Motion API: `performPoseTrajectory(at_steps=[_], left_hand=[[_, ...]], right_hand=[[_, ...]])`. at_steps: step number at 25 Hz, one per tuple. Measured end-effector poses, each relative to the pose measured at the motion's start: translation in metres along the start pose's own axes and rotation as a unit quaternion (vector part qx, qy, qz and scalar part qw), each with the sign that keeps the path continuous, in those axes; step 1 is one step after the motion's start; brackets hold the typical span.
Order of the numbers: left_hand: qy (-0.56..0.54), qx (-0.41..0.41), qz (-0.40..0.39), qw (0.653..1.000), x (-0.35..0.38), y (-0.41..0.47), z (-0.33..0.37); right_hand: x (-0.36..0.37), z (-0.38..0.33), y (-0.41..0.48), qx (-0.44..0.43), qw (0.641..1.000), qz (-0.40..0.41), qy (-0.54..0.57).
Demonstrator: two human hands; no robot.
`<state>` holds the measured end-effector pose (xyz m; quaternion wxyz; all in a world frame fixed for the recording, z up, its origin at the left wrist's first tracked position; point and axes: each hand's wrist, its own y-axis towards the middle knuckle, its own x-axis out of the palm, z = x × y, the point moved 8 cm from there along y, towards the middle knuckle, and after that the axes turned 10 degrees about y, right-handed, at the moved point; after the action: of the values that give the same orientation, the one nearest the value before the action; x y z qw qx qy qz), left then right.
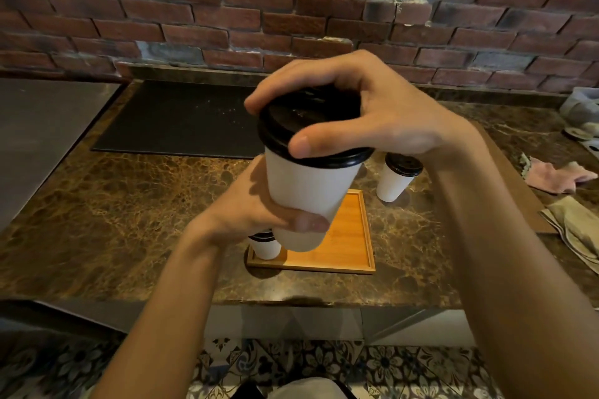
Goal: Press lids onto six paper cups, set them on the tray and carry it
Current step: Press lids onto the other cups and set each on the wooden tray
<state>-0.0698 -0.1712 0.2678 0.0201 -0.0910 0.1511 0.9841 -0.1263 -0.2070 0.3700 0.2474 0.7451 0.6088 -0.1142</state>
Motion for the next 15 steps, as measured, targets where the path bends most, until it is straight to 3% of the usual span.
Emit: performPoseTrajectory(at_steps=[2,4,7,10,12,15], left_hand=[[0.01,-0.01,0.036,0.999,-0.004,0.003,-0.002],[0.041,-0.02,0.122,0.992,-0.011,0.004,-0.006],[0.1,-0.046,0.269,0.957,-0.016,0.002,-0.012],[0.172,-0.073,0.32,0.929,-0.012,0.002,-0.013],[0.157,-0.062,0.309,0.936,-0.017,0.002,-0.012],[0.069,-0.048,0.202,0.976,-0.019,0.003,-0.012]], right_hand=[[-0.005,0.007,0.003,0.028,0.998,0.051,-0.021],[-0.01,0.016,0.006,0.074,0.982,0.151,-0.085],[-0.011,0.024,0.004,0.16,0.906,0.311,-0.238],[-0.003,0.021,0.009,0.176,0.87,0.354,-0.296],[-0.009,0.016,0.011,0.13,0.892,0.32,-0.292],[-0.014,0.01,0.01,0.053,0.974,0.175,-0.137]])
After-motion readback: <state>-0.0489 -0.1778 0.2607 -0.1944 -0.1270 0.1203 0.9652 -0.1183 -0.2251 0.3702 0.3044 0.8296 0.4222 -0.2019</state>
